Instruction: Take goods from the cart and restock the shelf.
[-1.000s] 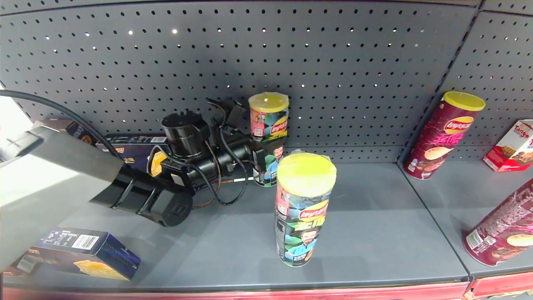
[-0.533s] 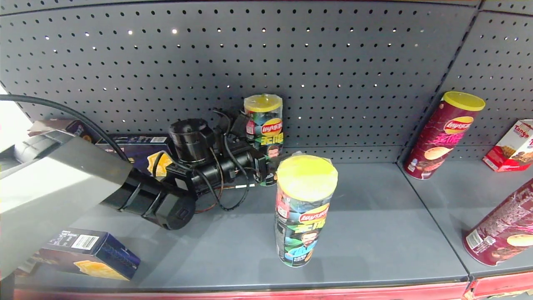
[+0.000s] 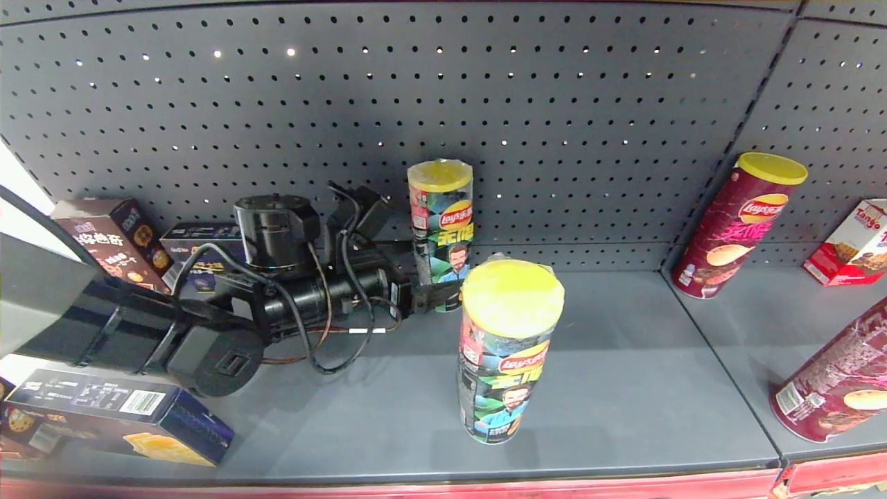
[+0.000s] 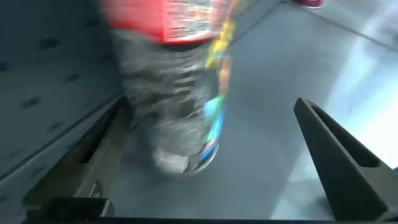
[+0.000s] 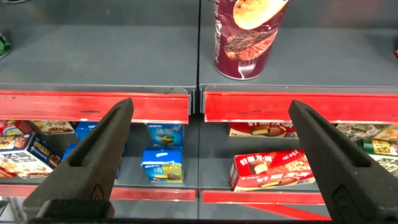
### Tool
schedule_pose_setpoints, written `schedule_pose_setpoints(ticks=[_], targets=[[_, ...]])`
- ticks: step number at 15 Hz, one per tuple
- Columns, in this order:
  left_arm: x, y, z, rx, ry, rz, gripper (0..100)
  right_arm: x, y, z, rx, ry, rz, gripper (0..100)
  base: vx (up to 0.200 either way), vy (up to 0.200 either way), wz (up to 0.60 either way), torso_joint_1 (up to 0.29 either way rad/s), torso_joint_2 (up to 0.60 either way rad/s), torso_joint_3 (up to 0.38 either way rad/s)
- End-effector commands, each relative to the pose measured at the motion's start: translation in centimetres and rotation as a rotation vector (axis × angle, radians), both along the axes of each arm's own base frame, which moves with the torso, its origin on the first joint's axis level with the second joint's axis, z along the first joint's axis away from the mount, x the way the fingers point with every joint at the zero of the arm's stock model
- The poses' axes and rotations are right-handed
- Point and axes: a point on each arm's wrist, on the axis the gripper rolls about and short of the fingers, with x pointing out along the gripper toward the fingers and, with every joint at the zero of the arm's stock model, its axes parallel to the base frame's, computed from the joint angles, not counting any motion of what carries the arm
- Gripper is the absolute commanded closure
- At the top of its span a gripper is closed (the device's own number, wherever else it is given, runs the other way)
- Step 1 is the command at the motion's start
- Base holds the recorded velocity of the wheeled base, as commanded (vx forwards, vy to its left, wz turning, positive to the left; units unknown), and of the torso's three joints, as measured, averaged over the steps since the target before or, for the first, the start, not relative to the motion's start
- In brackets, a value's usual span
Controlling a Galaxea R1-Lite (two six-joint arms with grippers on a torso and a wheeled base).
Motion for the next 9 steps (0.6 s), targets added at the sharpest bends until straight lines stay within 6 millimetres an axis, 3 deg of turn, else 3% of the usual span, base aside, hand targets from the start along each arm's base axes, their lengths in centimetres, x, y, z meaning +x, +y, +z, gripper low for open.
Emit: schedule_pose_setpoints(ticks=[1,9], targets=[[-0.83,0.63,1.09,-0.006,-0.025,0.035,0,0.01,0.0,0.0,0.0,0.0,0.001,0,0.0,0.0,0.0,0.0,0.0,0.0],[-0.49,0.92,0.98,0.02,-0.035,0.243,0,0.01,0.0,0.0,0.0,0.0,0.001,0,0.0,0.0,0.0,0.0,0.0,0.0]])
